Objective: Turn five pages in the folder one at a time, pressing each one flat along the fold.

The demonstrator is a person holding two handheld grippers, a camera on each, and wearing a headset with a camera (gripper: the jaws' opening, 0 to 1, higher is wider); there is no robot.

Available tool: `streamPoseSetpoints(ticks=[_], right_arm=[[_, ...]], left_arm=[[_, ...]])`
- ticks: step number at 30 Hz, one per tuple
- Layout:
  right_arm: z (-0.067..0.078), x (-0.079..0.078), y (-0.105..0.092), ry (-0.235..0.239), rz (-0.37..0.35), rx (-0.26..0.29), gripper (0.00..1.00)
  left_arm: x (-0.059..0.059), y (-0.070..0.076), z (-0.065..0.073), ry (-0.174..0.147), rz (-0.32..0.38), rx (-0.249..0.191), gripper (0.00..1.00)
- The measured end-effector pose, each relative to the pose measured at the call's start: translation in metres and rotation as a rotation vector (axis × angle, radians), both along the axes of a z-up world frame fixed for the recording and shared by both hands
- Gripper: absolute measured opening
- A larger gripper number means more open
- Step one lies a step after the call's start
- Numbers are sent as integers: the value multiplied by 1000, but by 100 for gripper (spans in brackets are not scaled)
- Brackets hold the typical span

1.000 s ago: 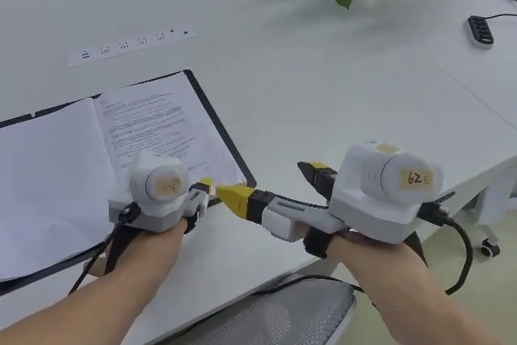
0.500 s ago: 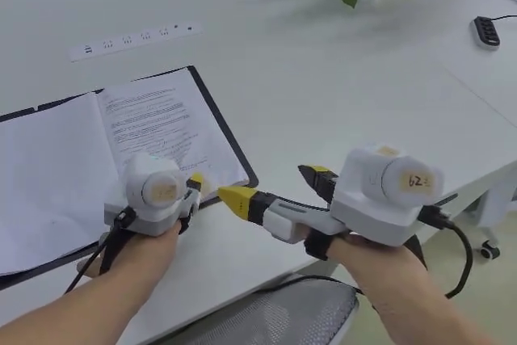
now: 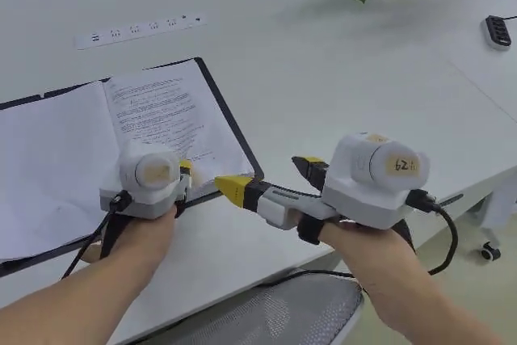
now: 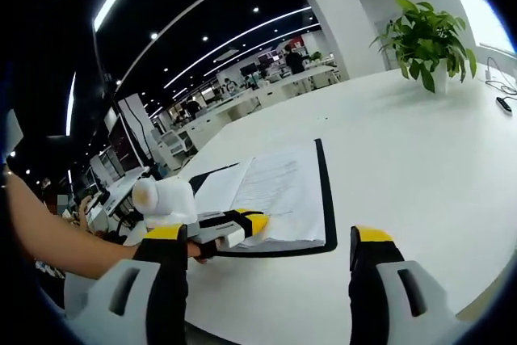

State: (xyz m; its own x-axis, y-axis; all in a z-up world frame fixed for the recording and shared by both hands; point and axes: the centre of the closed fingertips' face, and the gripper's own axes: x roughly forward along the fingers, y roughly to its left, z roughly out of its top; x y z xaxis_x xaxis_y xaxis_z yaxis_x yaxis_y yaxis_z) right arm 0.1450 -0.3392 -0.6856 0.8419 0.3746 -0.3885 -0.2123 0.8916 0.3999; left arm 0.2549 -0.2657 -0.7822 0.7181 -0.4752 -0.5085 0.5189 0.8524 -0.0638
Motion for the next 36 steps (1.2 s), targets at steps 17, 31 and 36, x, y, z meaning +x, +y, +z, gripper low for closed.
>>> streamPoseSetpoints(ticks=[17, 31, 36], right_arm=[[-31, 28, 53, 205, 28, 286, 53], [-46, 36, 64, 256, -88, 449, 43], [-50, 43, 65, 261, -108, 490, 44]], left_arm=[[-5, -2, 4, 17, -24, -33, 1], [-1, -2, 2, 18, -29, -45, 1], [-1, -2, 2, 17, -30, -45, 1]])
